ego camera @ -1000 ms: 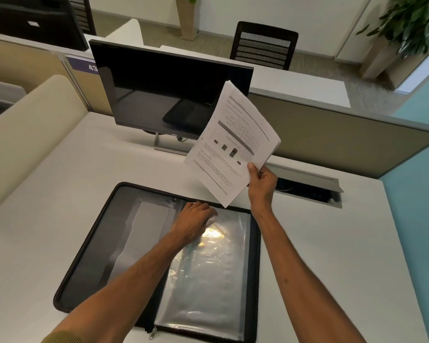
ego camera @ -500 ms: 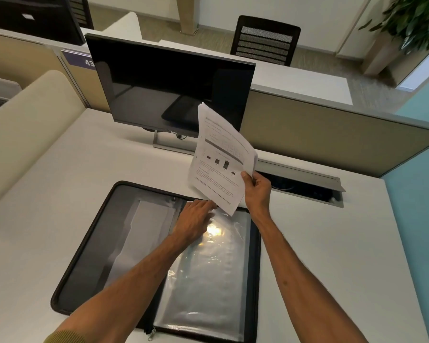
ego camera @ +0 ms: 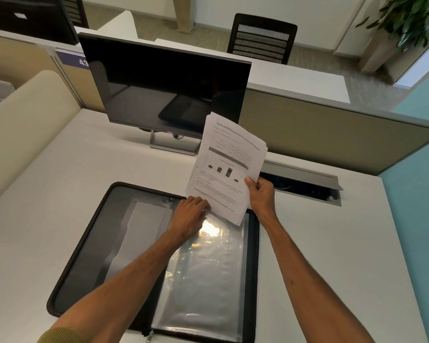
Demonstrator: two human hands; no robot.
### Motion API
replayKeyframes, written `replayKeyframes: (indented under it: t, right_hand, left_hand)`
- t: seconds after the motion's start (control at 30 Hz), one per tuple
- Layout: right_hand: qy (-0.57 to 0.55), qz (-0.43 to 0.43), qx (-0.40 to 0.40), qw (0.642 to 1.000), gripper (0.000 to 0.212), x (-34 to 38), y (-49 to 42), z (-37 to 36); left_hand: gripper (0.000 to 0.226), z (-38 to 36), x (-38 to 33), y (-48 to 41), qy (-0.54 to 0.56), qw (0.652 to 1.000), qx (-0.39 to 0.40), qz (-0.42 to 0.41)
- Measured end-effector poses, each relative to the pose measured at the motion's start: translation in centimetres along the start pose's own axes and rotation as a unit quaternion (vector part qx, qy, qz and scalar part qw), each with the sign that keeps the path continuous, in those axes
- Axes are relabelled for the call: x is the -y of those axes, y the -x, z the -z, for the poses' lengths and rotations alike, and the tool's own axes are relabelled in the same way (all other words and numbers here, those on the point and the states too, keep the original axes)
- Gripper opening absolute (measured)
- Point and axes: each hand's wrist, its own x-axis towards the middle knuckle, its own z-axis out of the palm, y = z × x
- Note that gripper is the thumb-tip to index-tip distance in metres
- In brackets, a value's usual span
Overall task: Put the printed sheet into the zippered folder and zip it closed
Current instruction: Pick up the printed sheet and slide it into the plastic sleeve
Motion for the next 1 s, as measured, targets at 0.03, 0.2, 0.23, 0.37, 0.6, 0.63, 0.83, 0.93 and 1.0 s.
replayKeyframes:
  t: [0.03, 0.2, 0.23, 0.37, 0.6, 0.63, 0.83, 0.93, 1.0]
  right_hand:
    - [0.001, 0.002, 0.002, 1.000, 0.028, 0.0, 0.0, 0.1]
    - [-0.001, 0.009, 0.009, 1.000, 0.027, 0.0, -0.3, 0.5]
    - [-0.005, 0.009, 0.010, 1.000, 0.026, -0.1, -0.4, 0.4]
    - [-0.007, 0.007, 0.028, 1.000, 0.025, -0.2, -0.8, 0.4]
    - [0.017, -0.006, 0.058, 0.998, 0.026, 0.8, -2.5, 1.1]
    - [0.025, -0.007, 0.063, 0.998, 0.026, 0.8, -2.7, 1.1]
    - [0.029, -0.021, 0.076, 0.996, 0.026, 0.8, -3.6, 1.3]
    - [0.019, -0.030, 0.077, 0.996, 0.026, 0.7, -3.7, 1.5]
    - [0.015, -0.035, 0.078, 0.996, 0.025, 0.7, -3.6, 1.6]
  left_hand:
    - [0.025, 0.0, 0.1, 0.0, -0.005, 1.000, 0.003, 0.001]
    - [0.023, 0.3, 0.6, -0.3, -0.020, 1.000, 0.012, 0.012]
    - [0.022, 0.4, 0.7, -0.4, -0.023, 1.000, 0.012, 0.010]
    - [0.018, 0.6, 0.9, -0.7, -0.019, 1.000, 0.013, 0.013]
    - [0.026, 1.1, 1.8, -1.1, -0.031, 0.998, 0.042, 0.021]
    - [0.027, 1.2, 2.1, -1.1, -0.031, 0.998, 0.044, 0.030]
    - [0.026, 1.8, 3.2, -1.1, 0.013, 0.997, 0.035, 0.075]
    - [0.025, 2.0, 3.4, -1.1, 0.026, 0.996, 0.037, 0.078]
    - [0.027, 2.2, 3.6, -1.1, 0.016, 0.996, 0.038, 0.080]
